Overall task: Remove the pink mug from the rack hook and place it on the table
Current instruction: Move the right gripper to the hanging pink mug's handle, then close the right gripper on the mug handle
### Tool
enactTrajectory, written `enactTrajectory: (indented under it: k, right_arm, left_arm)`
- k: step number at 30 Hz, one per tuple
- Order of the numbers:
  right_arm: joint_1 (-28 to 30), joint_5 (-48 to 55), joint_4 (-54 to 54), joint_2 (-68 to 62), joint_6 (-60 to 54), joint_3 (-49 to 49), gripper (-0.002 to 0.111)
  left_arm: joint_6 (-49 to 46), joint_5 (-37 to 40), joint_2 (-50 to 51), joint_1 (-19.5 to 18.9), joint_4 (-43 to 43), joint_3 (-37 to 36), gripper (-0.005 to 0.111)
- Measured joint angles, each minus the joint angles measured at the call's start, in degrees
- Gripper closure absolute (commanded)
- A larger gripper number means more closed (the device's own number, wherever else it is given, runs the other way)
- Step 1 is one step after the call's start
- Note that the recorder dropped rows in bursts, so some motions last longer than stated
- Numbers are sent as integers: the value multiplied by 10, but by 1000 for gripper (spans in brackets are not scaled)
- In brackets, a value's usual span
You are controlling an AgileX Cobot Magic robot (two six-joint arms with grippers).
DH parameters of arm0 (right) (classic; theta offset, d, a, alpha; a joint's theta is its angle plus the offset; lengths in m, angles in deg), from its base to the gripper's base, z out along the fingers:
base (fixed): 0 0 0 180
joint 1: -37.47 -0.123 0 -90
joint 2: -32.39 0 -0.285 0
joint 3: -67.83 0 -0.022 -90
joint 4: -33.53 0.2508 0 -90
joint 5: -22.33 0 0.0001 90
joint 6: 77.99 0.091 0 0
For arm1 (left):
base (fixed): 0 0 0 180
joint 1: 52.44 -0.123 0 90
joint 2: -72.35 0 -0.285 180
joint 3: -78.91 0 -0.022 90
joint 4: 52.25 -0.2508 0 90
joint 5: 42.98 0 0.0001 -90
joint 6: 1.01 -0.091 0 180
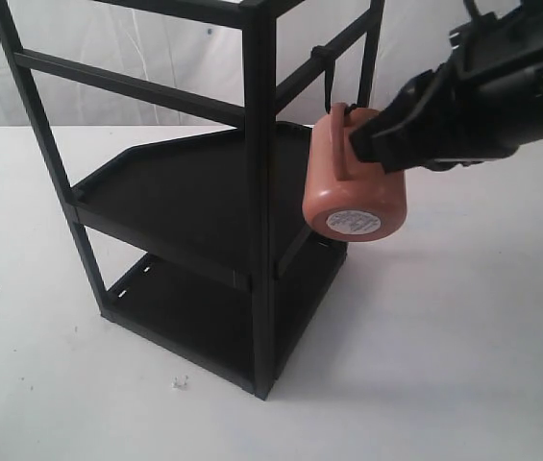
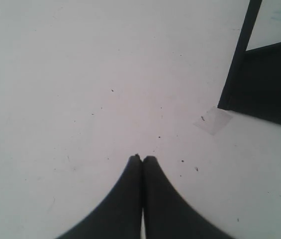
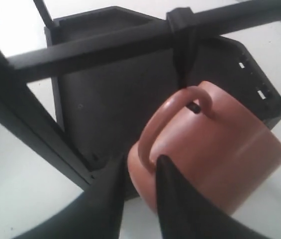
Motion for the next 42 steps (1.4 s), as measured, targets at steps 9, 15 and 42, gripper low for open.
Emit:
enactTrajectory:
  k: [9,15,42]
  right_arm:
    - [0,-3,38,-46,-1,18,77]
    - [0,-8,54,-65,-22,18,77]
    - [0,-31,83,-80,-36,18,87]
  left_arm:
    - [0,0,0,0,0,0,107]
    - [0,0,0,0,0,0,107]
    - [0,0,0,0,0,0,107]
